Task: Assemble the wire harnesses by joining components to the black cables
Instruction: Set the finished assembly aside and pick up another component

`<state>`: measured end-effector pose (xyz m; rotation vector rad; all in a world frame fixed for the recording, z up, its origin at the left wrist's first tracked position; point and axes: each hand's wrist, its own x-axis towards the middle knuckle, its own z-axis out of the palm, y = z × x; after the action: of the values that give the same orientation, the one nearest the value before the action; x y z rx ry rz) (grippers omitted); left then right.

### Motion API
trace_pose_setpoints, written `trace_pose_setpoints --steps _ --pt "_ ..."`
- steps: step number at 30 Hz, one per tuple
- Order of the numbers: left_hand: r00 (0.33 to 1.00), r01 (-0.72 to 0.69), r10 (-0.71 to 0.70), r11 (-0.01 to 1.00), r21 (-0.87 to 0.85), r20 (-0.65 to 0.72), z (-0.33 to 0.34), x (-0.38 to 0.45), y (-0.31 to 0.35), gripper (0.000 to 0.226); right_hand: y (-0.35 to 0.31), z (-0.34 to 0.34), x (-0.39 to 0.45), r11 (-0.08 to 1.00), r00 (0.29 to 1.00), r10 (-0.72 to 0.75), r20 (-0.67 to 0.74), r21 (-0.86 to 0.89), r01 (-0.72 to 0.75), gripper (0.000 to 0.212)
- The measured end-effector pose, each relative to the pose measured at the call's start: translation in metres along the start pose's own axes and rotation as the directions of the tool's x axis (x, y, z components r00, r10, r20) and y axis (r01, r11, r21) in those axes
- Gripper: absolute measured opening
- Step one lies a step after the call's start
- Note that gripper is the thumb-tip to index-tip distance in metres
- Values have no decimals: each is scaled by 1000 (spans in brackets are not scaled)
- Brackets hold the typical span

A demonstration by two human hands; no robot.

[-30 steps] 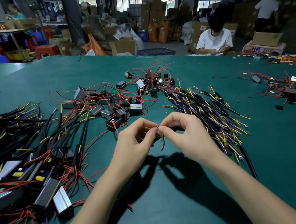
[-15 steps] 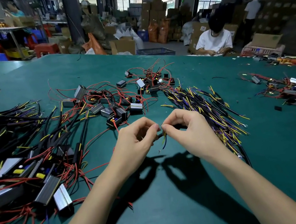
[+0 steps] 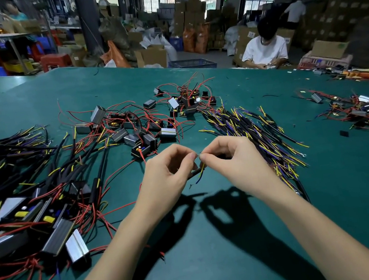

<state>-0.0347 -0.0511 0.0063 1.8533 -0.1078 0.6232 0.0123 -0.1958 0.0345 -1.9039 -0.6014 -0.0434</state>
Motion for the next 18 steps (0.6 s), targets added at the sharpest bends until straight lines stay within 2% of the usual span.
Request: trace_pose_setpoints --steps 9,13,18 --pt "1000 -7 7 999 43 5 -1 0 3 12 0 1 1 988 993 106 51 111 -111 16" --pt "1000 1 -1 997 74 -4 -2 1 4 12 2 3 1 986 991 124 40 109 -128 6" --pt "997 69 -69 997 29 19 -4 2 7 13 3 5 -3 997 998 -56 -17 55 57 15"
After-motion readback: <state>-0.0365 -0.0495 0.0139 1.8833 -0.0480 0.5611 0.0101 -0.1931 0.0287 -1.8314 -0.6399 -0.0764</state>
